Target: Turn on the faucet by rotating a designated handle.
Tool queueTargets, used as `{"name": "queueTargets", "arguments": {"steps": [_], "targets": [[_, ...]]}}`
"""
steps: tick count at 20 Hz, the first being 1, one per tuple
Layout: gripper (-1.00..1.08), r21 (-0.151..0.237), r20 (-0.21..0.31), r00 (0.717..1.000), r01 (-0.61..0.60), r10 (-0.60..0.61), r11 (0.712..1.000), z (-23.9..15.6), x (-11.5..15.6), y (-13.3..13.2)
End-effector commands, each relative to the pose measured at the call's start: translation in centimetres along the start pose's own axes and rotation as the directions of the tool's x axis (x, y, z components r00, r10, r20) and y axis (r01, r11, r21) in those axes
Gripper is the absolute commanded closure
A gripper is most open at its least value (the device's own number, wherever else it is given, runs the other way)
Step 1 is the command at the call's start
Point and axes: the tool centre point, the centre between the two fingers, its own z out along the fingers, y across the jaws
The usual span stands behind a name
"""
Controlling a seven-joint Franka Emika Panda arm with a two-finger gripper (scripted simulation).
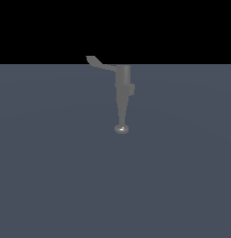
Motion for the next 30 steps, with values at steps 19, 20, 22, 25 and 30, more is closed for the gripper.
{"name": "queueTargets", "arguments": {"steps": [19,20,22,25,30], "targets": [[1.08,0.032,0.024,0.877,-0.48,0.48,0.876,3.2,12.4,-4.5],[1.08,0.031,0.025,0.864,-0.503,0.502,0.864,3.4,13.0,-4.7],[1.08,0.03,0.025,0.838,-0.546,0.545,0.837,4.0,14.3,-5.2],[1.08,0.027,0.024,0.794,-0.608,0.608,0.793,5.0,16.0,-5.9],[1.08,0.021,0.017,0.71,-0.704,0.704,0.71,6.8,18.9,-7.2]]}}
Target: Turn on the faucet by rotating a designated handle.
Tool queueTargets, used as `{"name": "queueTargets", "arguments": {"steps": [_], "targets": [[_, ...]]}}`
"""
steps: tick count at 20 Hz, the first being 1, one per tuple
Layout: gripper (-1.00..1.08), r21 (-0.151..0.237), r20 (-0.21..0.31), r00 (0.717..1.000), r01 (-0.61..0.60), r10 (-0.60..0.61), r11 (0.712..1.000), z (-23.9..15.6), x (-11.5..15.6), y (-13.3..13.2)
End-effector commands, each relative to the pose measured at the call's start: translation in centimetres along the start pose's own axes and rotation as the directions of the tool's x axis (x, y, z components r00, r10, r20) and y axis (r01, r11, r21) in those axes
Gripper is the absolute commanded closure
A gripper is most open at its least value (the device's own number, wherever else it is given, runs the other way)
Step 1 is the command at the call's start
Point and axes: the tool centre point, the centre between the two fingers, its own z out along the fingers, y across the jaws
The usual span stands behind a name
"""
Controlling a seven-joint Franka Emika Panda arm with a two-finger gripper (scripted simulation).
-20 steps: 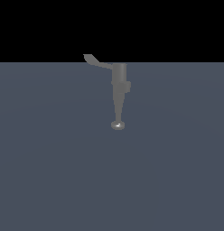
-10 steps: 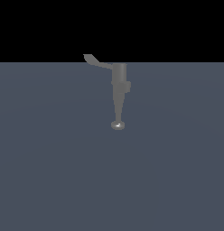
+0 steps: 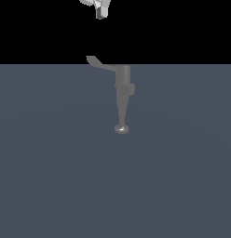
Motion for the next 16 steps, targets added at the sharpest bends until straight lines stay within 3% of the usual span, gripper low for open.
{"name": "queueTargets", "arguments": {"steps": [1,7,16], "targets": [[1.08,-0.001,-0.006,0.998,-0.065,0.065,0.998,1.0,0.6,-1.4],[1.08,-0.002,-0.026,0.977,-0.213,0.213,0.977,3.6,2.0,-4.7],[1.08,0.008,-0.064,0.914,-0.4,0.4,0.916,7.7,3.5,-9.0]]}}
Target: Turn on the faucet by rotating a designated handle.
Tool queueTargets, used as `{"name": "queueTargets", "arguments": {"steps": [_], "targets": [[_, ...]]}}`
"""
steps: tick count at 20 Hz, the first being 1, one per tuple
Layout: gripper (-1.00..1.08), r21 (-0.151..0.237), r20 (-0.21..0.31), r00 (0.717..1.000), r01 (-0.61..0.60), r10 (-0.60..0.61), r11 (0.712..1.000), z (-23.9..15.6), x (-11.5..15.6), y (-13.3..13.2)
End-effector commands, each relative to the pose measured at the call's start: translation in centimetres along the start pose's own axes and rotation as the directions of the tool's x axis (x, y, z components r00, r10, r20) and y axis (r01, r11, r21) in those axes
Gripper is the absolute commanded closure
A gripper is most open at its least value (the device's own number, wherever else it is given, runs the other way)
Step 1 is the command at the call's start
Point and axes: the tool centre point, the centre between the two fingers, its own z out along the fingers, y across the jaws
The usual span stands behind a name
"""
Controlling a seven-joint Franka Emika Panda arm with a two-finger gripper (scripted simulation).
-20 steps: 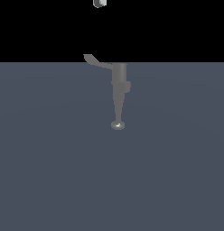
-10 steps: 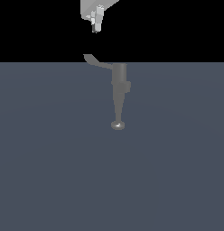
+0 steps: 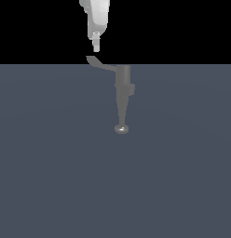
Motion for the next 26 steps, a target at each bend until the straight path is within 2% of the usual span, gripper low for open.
{"name": "queueTargets", "arguments": {"steps": [1,7,14,18,26], "targets": [[1.08,0.003,-0.01,0.999,-0.047,0.047,0.999,1.0,-0.1,-1.0],[1.08,0.007,-0.027,0.993,-0.117,0.118,0.993,2.6,-0.4,-2.6],[1.08,0.01,-0.035,0.989,-0.146,0.146,0.989,3.3,-0.5,-3.2],[1.08,0.01,-0.034,0.989,-0.145,0.145,0.989,3.3,-0.5,-3.2],[1.08,0.01,-0.034,0.989,-0.145,0.145,0.989,3.3,-0.8,-1.2]]}}
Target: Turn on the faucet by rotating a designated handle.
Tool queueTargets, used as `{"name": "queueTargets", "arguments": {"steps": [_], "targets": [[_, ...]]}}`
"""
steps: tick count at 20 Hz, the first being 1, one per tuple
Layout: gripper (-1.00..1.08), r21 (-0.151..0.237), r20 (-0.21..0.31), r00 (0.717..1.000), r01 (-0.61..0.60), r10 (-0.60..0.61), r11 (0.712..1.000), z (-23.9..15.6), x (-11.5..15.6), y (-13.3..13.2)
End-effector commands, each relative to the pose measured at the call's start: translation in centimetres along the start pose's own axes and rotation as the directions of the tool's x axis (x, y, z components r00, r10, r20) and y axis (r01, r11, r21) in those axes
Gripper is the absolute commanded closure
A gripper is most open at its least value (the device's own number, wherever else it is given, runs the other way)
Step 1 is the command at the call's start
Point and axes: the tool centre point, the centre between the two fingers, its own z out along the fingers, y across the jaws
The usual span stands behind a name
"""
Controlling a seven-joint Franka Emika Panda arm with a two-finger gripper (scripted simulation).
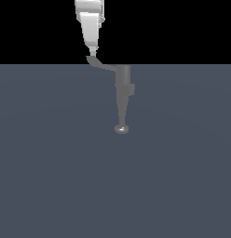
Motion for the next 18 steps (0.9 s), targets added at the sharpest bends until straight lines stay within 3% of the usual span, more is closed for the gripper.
{"name": "queueTargets", "arguments": {"steps": [1,18], "targets": [[1.08,0.0,0.0,1.0,0.0,0.0,1.0,0.0,0.0,0.6],[1.08,0.0,0.0,1.0,-0.001,0.001,1.0,0.0,0.2,5.2]]}}
